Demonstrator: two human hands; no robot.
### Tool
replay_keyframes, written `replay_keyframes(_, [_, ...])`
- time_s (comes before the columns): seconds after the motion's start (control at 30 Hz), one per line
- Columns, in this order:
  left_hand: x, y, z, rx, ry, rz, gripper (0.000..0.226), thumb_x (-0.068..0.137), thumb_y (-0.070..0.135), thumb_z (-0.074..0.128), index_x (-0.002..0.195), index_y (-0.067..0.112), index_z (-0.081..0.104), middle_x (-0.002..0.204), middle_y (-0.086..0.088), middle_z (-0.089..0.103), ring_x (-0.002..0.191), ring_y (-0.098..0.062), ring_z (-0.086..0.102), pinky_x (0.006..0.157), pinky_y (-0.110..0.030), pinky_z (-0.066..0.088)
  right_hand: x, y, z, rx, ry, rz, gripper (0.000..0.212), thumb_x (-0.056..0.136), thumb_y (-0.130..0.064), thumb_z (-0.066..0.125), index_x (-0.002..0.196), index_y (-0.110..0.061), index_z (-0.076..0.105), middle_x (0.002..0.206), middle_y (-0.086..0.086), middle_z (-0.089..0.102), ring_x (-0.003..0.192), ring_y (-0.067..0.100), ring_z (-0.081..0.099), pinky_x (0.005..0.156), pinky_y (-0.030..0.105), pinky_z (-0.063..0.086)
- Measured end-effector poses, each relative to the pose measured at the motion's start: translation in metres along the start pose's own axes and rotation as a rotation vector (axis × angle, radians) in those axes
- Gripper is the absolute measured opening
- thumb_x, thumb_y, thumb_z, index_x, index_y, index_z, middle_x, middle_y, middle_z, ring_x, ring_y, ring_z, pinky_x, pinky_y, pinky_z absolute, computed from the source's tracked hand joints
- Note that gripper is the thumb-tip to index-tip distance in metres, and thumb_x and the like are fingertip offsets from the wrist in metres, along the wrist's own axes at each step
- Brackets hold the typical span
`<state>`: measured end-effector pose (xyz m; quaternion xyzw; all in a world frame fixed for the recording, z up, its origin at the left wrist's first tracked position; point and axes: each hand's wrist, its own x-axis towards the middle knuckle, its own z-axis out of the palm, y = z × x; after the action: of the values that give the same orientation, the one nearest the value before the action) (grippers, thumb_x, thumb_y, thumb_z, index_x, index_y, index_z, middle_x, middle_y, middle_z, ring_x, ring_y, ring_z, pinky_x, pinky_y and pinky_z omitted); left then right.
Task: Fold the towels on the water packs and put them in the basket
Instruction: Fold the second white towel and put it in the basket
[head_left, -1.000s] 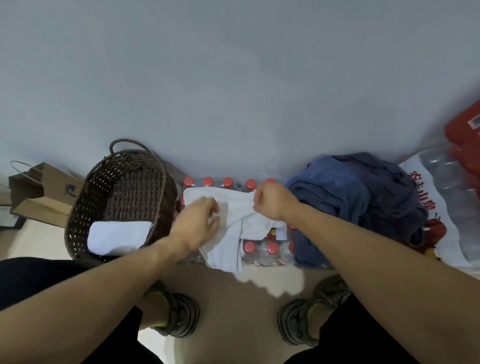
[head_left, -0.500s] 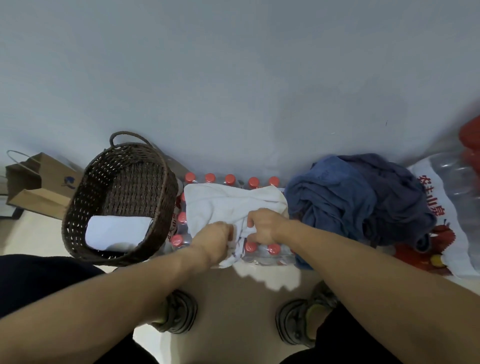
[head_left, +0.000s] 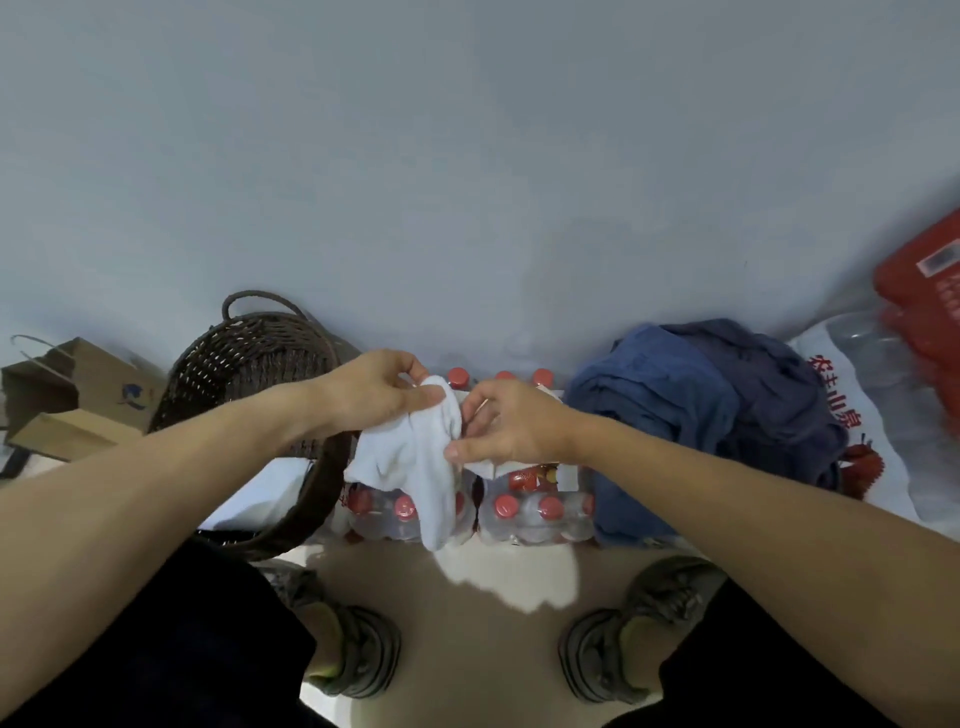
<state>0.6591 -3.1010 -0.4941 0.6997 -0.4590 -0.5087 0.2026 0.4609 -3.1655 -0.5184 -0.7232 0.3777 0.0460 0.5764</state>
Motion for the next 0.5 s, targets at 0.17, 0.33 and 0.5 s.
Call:
replay_keyframes(0.17, [-0.004,0.007,-0.006,0.035,0.091,0.026,0.028,0.087,0.035,0.072,0.098,0.011,0.061,0.084,-0.006,0.071,0.067,-0.016,0.062,0.061,-0.027,0.049,0.004,-0.005,0.011,0.322,0.019,0.069,0.017,0.085,-0.003,0.071,0.099,-0.002,0.06,0.094,0.027,0.071,0.081,0.029,0.071,0.086,0.048,0.058])
replay_keyframes(0.33, [-0.011,0.009,-0.011,-0.123,0.112,0.049,0.028,0.089,0.028,0.071,0.102,0.005,0.061,0.085,-0.009,0.071,0.072,-0.02,0.064,0.07,-0.033,0.051,0.001,-0.009,0.005,0.354,-0.094,0.048,0.038,0.076,-0.028,0.083,0.103,-0.009,0.062,0.089,0.005,0.072,0.09,0.018,0.073,0.073,0.036,0.061])
replay_keyframes(0.5, [-0.015,0.02,-0.011,-0.31,0.126,0.056,0.031,0.09,0.025,0.068,0.107,0.0,0.06,0.101,-0.028,0.069,0.083,-0.029,0.065,0.086,-0.047,0.053,0.001,0.0,0.006,0.135,-0.044,0.054,0.025,0.085,-0.031,0.076,0.098,-0.011,0.069,0.098,0.011,0.073,0.085,0.015,0.072,0.076,0.033,0.062])
